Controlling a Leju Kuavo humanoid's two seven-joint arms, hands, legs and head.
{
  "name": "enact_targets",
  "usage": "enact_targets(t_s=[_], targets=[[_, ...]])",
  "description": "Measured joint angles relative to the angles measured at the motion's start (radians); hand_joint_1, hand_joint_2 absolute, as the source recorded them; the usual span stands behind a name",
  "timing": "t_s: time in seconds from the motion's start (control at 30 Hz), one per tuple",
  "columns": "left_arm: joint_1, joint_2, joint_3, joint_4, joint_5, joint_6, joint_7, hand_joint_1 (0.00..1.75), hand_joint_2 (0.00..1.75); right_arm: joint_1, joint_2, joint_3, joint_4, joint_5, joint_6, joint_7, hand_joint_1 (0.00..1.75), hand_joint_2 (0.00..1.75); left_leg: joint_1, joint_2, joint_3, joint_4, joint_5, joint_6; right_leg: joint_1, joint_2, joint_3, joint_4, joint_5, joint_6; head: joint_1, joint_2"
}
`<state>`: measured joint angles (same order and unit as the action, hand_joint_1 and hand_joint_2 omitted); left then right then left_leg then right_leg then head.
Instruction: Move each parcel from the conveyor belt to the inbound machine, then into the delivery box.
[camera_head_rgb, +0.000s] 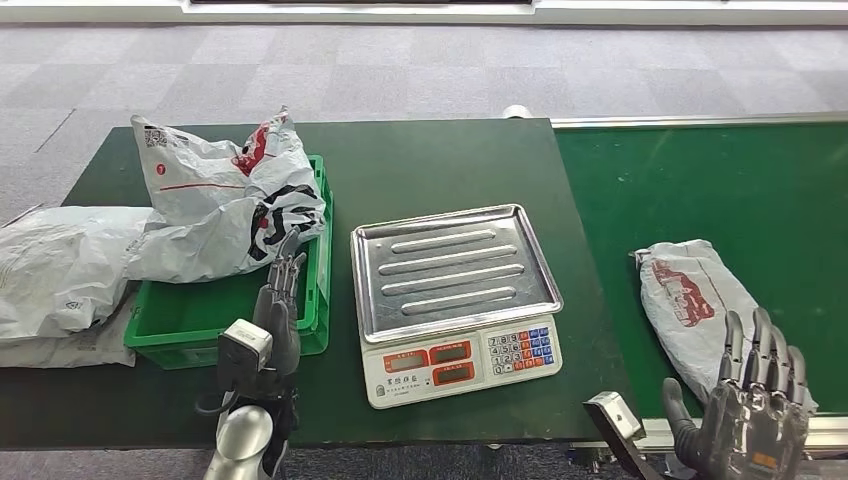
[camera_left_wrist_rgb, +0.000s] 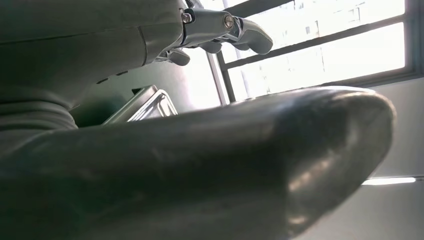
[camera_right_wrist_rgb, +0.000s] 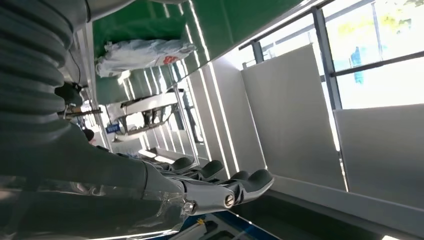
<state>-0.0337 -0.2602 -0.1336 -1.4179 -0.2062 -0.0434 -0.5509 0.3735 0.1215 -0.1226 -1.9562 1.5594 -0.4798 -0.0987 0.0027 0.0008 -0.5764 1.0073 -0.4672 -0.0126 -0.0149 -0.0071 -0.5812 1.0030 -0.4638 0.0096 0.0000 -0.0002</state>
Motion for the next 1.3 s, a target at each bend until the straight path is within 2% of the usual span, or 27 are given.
enact_targets(t_s=[0.03, 0.07, 0.1, 0.17, 0.2, 0.23, 0.3, 0.4, 0.47, 0.53, 0.6, 0.7, 0.8, 0.87, 0.97, 1.1, 1.2, 1.3], targets=[[0.003, 0.000, 0.003, -0.004, -0.008, 0.003, -0.002, 0.00, 0.00, -0.007, -0.050, 0.006, 0.007, 0.004, 0.024, 0.066, 0.00, 1.75, 0.000, 0.000, -0.003, 0.000, 0.000, 0.000, 0.000, 0.000, 0.000, 0.000, 0.000, 0.000, 0.000, 0.000], [0.006, 0.000, 0.005, -0.009, -0.016, 0.008, -0.003, 0.00, 0.00, -0.026, -0.119, 0.022, 0.014, 0.007, 0.061, 0.170, 0.00, 1.75, -0.001, 0.000, -0.006, 0.000, -0.001, 0.001, -0.001, 0.000, 0.000, 0.000, 0.000, 0.001, 0.000, 0.000], [0.008, 0.000, 0.006, -0.013, -0.024, 0.014, -0.004, 0.00, 0.00, -0.057, -0.201, 0.051, 0.023, 0.009, 0.104, 0.312, 0.00, 1.75, -0.002, 0.001, -0.008, 0.000, -0.001, 0.001, -0.002, 0.001, 0.000, 0.000, 0.001, 0.001, 0.000, 0.000], [0.011, 0.000, 0.007, -0.022, -0.031, 0.025, -0.005, 0.00, 0.00, -0.143, -0.365, 0.160, 0.052, 0.012, 0.172, 0.592, 0.00, 1.75, -0.003, 0.004, -0.007, 0.000, -0.001, 0.003, -0.003, 0.004, -0.001, -0.001, 0.002, 0.003, 0.000, 0.000], [0.012, 0.000, 0.007, -0.026, -0.034, 0.031, -0.006, 0.00, 0.00, -0.181, -0.434, 0.235, 0.069, 0.013, 0.187, 0.673, 0.00, 1.75, -0.003, 0.006, -0.004, 0.001, -0.001, 0.003, -0.003, 0.006, -0.001, -0.002, 0.003, 0.003, 0.000, 0.000], [0.013, 0.000, 0.007, -0.030, -0.038, 0.037, -0.008, 0.00, 0.00, -0.210, -0.494, 0.313, 0.086, 0.013, 0.193, 0.710, 0.00, 1.75, -0.003, 0.006, -0.001, 0.001, 0.000, 0.004, -0.002, 0.006, -0.001, -0.002, 0.003, 0.004, 0.000, 0.000], [0.014, 0.000, 0.007, -0.036, -0.047, 0.051, -0.016, 0.00, 0.00, -0.240, -0.578, 0.443, 0.114, 0.013, 0.196, 0.710, 0.00, 1.75, -0.003, 0.001, 0.001, 0.002, 0.002, 0.005, -0.002, 0.001, 0.000, -0.002, 0.004, 0.004, 0.000, 0.000], [0.018, 0.000, 0.007, -0.046, -0.062, 0.079, -0.030, 0.00, 0.00, -0.266, -0.657, 0.535, 0.140, 0.012, 0.213, 0.710, 0.00, 1.75, -0.003, -0.007, -0.003, 0.002, 0.005, 0.004, -0.001, -0.007, -0.001, -0.001, 0.003, 0.004, 0.000, 0.000], [0.020, 0.000, 0.007, -0.055, -0.075, 0.110, -0.037, 0.00, 0.00, -0.273, -0.688, 0.564, 0.154, 0.012, 0.228, 0.709, 0.00, 1.75, -0.002, -0.007, -0.003, 0.002, 0.004, 0.004, 0.000, -0.006, -0.001, -0.001, 0.003, 0.003, 0.000, 0.000], [0.021, 0.000, 0.007, -0.066, -0.091, 0.146, -0.042, 0.00, 0.00, -0.258, -0.694, 0.572, 0.173, 0.012, 0.230, 0.692, 0.00, 1.75, -0.001, -0.007, -0.003, 0.002, 0.004, 0.004, 0.000, -0.006, -0.002, -0.001, 0.002, 0.003, 0.000, 0.000], [0.022, 0.001, 0.007, -0.076, -0.109, 0.173, -0.044, 0.00, 0.00, -0.227, -0.671, 0.534, 0.196, 0.012, 0.215, 0.619, 0.00, 1.75, -0.001, -0.007, -0.004, 0.002, 0.004, 0.004, -0.001, -0.007, -0.002, -0.001, 0.002, 0.004, 0.000, 0.000], [0.023, 0.002, 0.006, -0.084, -0.142, 0.197, -0.039, 0.00, 0.00, -0.189, -0.609, 0.424, 0.227, 0.002, 0.201, 0.438, 0.00, 1.75, -0.001, -0.007, -0.004, 0.002, 0.003, 0.004, -0.001, -0.006, -0.003, -0.001, 0.002, 0.004, 0.000, 0.000], [0.023, 0.002, -0.003, -0.085, -0.175, 0.207, -0.024, 0.00, 0.00, -0.182, -0.501, 0.261, 0.279, -0.053, 0.199, 0.189, 0.00, 1.75, -0.001, -0.006, -0.004, 0.002, 0.003, 0.004, -0.001, -0.006, -0.003, -0.001, 0.002, 0.004, 0.000, 0.000], [0.023, 0.003, -0.014, -0.085, -0.181, 0.207, -0.017, 0.00, 0.00, -0.191, -0.441, 0.147, 0.328, -0.084, 0.196, 0.091, 0.00, 1.75, -0.002, -0.007, -0.004, 0.002, 0.003, 0.004, -0.002, -0.007, -0.002, -0.001, 0.002, 0.004, 0.000, 0.000], [0.024, 0.005, -0.022, -0.085, -0.184, 0.207, -0.015, 0.00, 0.00, -0.204, -0.382, 0.028, 0.381, -0.094, 0.191, 0.052, 0.00, 1.75, -0.002, -0.007, -0.004, 0.002, 0.003, 0.005, -0.002, -0.007, -0.002, -0.001, 0.002, 0.004, 0.000, 0.000], [0.025, 0.006, -0.027, -0.085, -0.185, 0.207, -0.014, 0.00, 0.00, -0.215, -0.334, -0.042, 0.423, -0.117, 0.201, 0.029, 0.00, 1.75, -0.003, -0.006, -0.004, 0.002, 0.003, 0.005, -0.002, -0.005, -0.003, -0.001, 0.002, 0.004, 0.000, 0.000], [0.032, 0.007, -0.028, -0.088, -0.177, 0.207, -0.015, 0.00, 0.00, -0.260, -0.321, -0.097, 0.500, -0.174, 0.227, 0.010, 0.00, 1.75, -0.003, -0.005, -0.004, 0.002, 0.003, 0.005, -0.002, -0.004, -0.003, -0.001, 0.002, 0.004, 0.000, 0.000], [0.039, 0.013, -0.028, -0.087, -0.167, 0.207, -0.019, 0.00, 0.00, -0.331, -0.334, -0.164, 0.640, -0.232, 0.245, 0.009, 0.00, 1.75, -0.003, -0.005, -0.004, 0.002, 0.003, 0.005, -0.003, -0.005, -0.003, -0.001, 0.003, 0.005, 0.000, 0.000]])
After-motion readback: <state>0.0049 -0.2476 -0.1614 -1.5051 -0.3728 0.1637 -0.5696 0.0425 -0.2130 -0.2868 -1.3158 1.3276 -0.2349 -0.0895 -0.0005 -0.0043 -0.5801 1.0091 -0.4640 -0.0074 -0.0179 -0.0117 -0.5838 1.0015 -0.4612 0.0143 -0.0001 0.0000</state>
